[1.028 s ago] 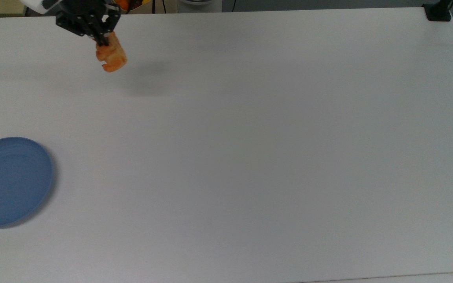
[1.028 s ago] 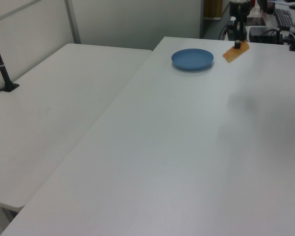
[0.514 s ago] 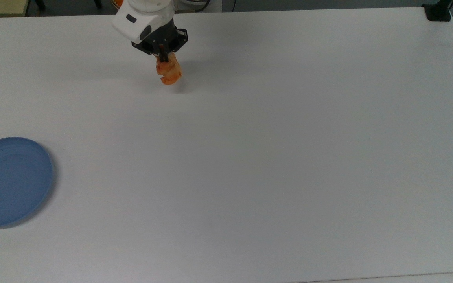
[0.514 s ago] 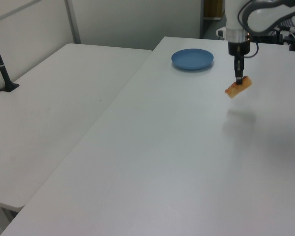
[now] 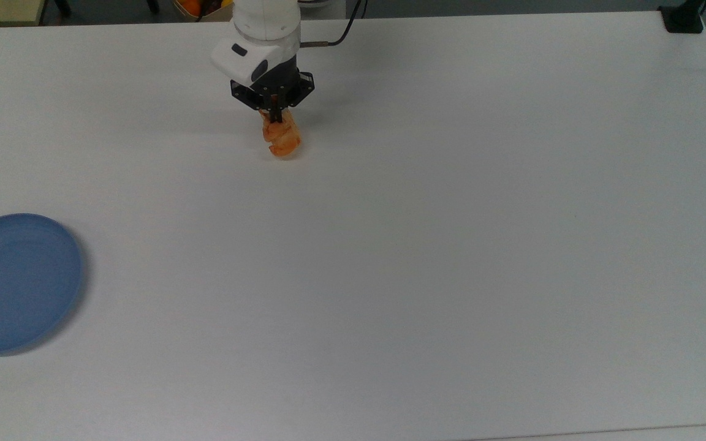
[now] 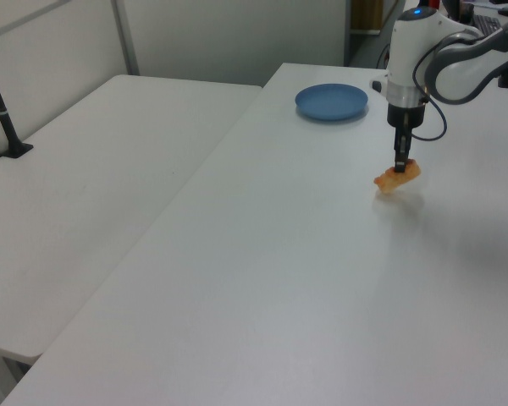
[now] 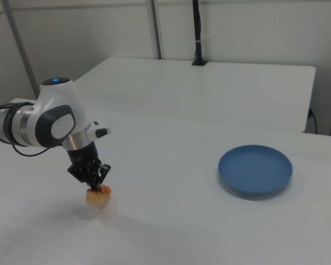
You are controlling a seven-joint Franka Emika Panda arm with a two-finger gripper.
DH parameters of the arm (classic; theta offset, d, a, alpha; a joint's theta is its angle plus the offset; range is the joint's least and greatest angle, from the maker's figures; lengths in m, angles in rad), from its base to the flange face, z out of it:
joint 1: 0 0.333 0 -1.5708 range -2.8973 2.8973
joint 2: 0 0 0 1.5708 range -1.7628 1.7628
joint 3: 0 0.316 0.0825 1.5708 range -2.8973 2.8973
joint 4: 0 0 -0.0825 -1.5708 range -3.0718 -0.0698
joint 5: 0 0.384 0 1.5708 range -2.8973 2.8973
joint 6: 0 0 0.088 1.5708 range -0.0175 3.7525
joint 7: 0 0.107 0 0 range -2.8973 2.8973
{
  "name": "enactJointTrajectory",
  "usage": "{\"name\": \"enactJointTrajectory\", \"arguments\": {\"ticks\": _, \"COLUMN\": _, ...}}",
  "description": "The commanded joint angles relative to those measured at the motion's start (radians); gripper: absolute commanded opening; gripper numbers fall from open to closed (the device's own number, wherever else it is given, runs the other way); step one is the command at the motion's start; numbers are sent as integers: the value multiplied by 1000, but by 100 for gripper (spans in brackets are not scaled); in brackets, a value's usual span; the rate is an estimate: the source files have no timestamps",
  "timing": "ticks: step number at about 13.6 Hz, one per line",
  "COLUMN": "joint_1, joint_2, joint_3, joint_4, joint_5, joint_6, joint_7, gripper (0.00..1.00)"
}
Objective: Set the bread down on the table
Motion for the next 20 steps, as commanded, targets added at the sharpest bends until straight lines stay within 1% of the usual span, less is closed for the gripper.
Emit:
{"name": "enactJointTrajectory", "arguments": {"ticks": 1, "joint_1": 3, "joint_2": 12, "joint_3": 14, "joint_4": -31, "joint_5": -29, "joint_6": 35, "joint_7": 25, "gripper": 8}}
{"name": "enactJointTrajectory", "arguments": {"ticks": 3, "joint_1": 2, "joint_2": 13, "joint_3": 14, "joint_4": -30, "joint_5": -29, "joint_6": 13, "joint_7": 26, "gripper": 25}}
{"name": "enactJointTrajectory", "arguments": {"ticks": 5, "joint_1": 2, "joint_2": 10, "joint_3": 14, "joint_4": -24, "joint_5": -29, "joint_6": -37, "joint_7": 26, "gripper": 38}}
{"name": "enactJointTrajectory", "arguments": {"ticks": 6, "joint_1": 2, "joint_2": 8, "joint_3": 16, "joint_4": -22, "joint_5": -29, "joint_6": -56, "joint_7": 26, "gripper": 47}}
{"name": "enactJointTrajectory", "arguments": {"ticks": 8, "joint_1": 2, "joint_2": -4, "joint_3": 17, "joint_4": 2, "joint_5": -29, "joint_6": -120, "joint_7": 26, "gripper": 62}}
{"name": "enactJointTrajectory", "arguments": {"ticks": 9, "joint_1": 2, "joint_2": -2, "joint_3": 17, "joint_4": 37, "joint_5": -26, "joint_6": -169, "joint_7": 26, "gripper": 72}}
{"name": "enactJointTrajectory", "arguments": {"ticks": 10, "joint_1": -3, "joint_2": -1, "joint_3": 17, "joint_4": 51, "joint_5": -17, "joint_6": -169, "joint_7": 28, "gripper": 84}}
{"name": "enactJointTrajectory", "arguments": {"ticks": 11, "joint_1": -9, "joint_2": -1, "joint_3": 17, "joint_4": 52, "joint_5": -16, "joint_6": -163, "joint_7": 28, "gripper": 100}}
{"name": "enactJointTrajectory", "arguments": {"ticks": 14, "joint_1": -15, "joint_2": -10, "joint_3": 16, "joint_4": 139, "joint_5": -13, "joint_6": -207, "joint_7": 26, "gripper": 100}}
{"name": "enactJointTrajectory", "arguments": {"ticks": 15, "joint_1": -24, "joint_2": -10, "joint_3": 14, "joint_4": 215, "joint_5": -1, "joint_6": -291, "joint_7": 26, "gripper": 100}}
{"name": "enactJointTrajectory", "arguments": {"ticks": 18, "joint_1": -29, "joint_2": -16, "joint_3": -6, "joint_4": 453, "joint_5": 120, "joint_6": -554, "joint_7": 34, "gripper": 100}}
{"name": "enactJointTrajectory", "arguments": {"ticks": 19, "joint_1": -29, "joint_2": -18, "joint_3": -17, "joint_4": 517, "joint_5": 138, "joint_6": -617, "joint_7": 63, "gripper": 100}}
{"name": "enactJointTrajectory", "arguments": {"ticks": 20, "joint_1": -24, "joint_2": -19, "joint_3": -18, "joint_4": 563, "joint_5": 141, "joint_6": -658, "joint_7": 75, "gripper": 100}}
